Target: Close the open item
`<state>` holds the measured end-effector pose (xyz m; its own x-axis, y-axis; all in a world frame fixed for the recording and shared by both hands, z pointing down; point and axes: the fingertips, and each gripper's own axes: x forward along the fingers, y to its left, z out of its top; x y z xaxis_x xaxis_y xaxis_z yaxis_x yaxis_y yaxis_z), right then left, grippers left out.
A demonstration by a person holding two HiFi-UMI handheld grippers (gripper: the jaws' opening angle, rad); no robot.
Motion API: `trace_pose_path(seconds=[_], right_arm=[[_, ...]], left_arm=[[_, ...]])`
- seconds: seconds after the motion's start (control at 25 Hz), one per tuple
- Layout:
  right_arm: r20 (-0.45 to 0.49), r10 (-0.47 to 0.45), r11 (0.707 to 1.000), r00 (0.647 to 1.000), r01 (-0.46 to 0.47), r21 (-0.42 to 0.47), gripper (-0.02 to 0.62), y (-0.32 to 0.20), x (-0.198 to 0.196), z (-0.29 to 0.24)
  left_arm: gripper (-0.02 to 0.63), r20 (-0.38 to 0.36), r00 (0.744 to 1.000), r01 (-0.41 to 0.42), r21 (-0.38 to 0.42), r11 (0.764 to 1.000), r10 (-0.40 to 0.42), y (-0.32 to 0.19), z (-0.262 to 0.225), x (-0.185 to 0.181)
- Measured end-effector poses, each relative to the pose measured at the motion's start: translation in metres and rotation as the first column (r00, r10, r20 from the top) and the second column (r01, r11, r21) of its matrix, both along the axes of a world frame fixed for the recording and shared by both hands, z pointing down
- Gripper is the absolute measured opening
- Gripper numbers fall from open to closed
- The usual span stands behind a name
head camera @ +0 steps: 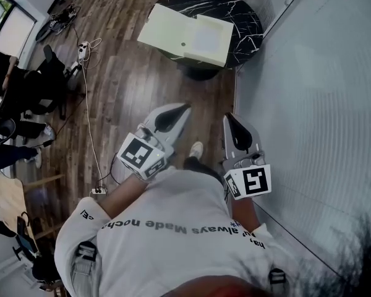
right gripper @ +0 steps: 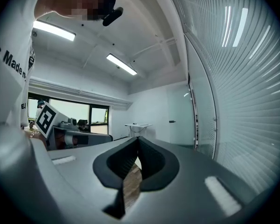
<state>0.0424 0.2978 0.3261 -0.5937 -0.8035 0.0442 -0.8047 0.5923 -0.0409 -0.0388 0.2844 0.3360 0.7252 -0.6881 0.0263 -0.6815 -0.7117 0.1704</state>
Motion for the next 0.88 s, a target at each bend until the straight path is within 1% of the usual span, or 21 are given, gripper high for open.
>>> trace_pose_path(seconds=[0.16,0.48,0.64,0.88], right_arm=[[-0.001,-0.011,1.0,1.0,0.011,0.006,0.002,-0.037,0.028,-0.003],[-0.012,-0.027,1.0,1.0,0.027,0.003,0.002,-0.094,0.068,0.001],[-0.022,-0.03,1.0,0.999,0.03,-0.001,0.002,-0.112,0.074,0.002],[-0.03,-0.026,1.0,0.999,0.025,-0.015,0.002,-0.136,0.069,0.01]], left_arm=[[0.003,0.008,1.0,0.011,0.002,1.0,-0.011,-0.036,-0.003,0.027],[0.003,0.015,0.999,0.046,-0.016,0.999,-0.046,-0.09,0.006,0.06],[0.003,0.02,0.998,0.059,-0.027,0.998,-0.058,-0.109,0.009,0.063],[0.003,0.015,0.998,0.063,-0.04,0.997,-0.063,-0.137,0.016,0.056]])
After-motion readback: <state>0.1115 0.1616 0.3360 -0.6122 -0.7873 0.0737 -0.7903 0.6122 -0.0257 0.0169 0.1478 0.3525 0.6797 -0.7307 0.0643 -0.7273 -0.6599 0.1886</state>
